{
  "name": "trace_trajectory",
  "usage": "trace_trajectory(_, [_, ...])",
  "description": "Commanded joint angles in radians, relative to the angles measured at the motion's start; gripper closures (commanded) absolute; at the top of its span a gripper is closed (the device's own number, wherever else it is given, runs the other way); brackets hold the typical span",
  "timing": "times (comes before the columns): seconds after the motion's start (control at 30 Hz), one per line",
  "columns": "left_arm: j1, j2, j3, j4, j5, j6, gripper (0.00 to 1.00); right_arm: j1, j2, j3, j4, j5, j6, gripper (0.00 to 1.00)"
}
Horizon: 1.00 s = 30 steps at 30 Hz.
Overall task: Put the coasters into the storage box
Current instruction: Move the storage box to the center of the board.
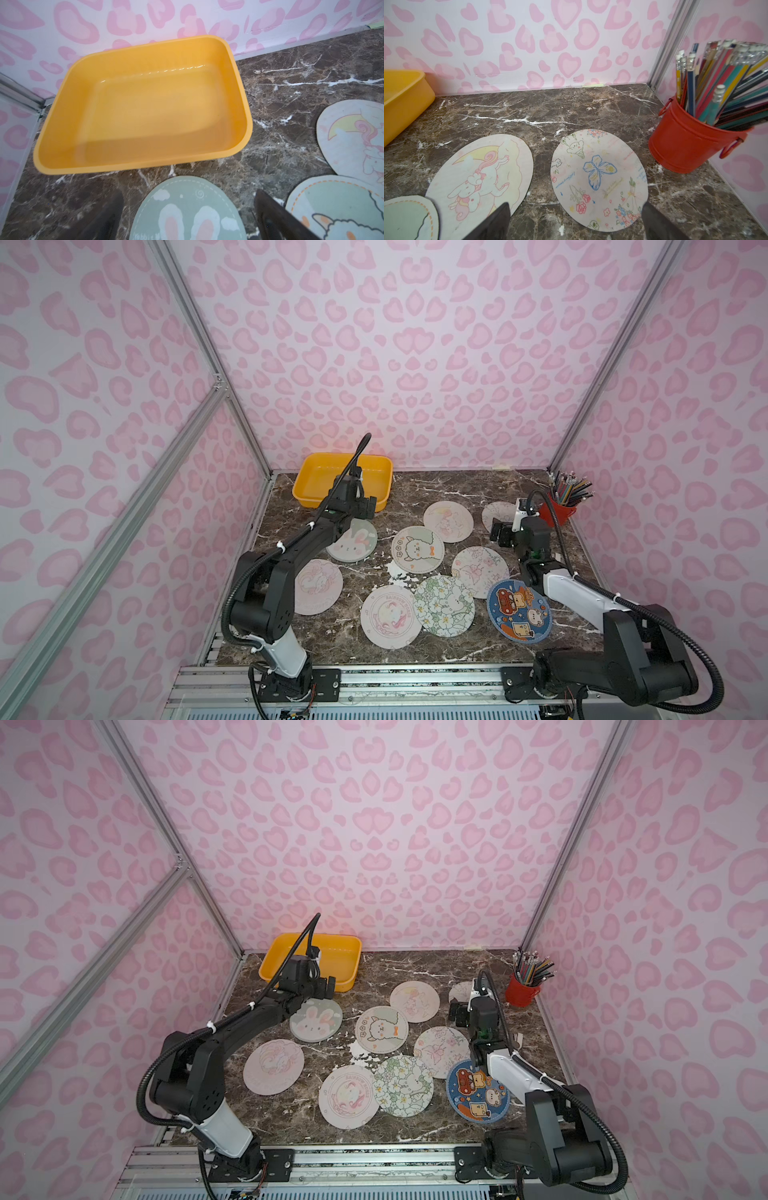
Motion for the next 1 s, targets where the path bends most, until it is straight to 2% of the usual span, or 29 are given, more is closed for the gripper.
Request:
trace_trajectory(0.0, [-0.025, 0.081, 0.129, -0.166, 0.005, -0.045, 0.01, 0.002, -0.007, 0.029, -0.108, -0.028, 0.021, 0.01])
trace_trajectory(0.2, [-0.055, 0.281, 0.433, -0.344, 0.077, -0.087, 0.01, 0.002, 0.008, 0.080, -0.175, -0.074, 0.040, 0.01])
trace_trajectory(0.4, [-0.067, 0.427, 0.630, -0.462, 0.148, -0.133, 0.01, 0.007, 0.024, 0.104, -0.208, -0.110, 0.058, 0.01])
trace_trajectory(0.73, [-0.069, 0.563, 0.742, -0.459, 0.205, -0.174, 0.01, 0.013, 0.022, 0.109, -0.228, -0.115, 0.053, 0.01])
trace_trajectory(0.97, [-0.075, 0.683, 0.881, -0.475, 0.269, -0.174, 0.01, 0.013, 0.016, 0.108, -0.244, -0.112, 0.051, 0.01])
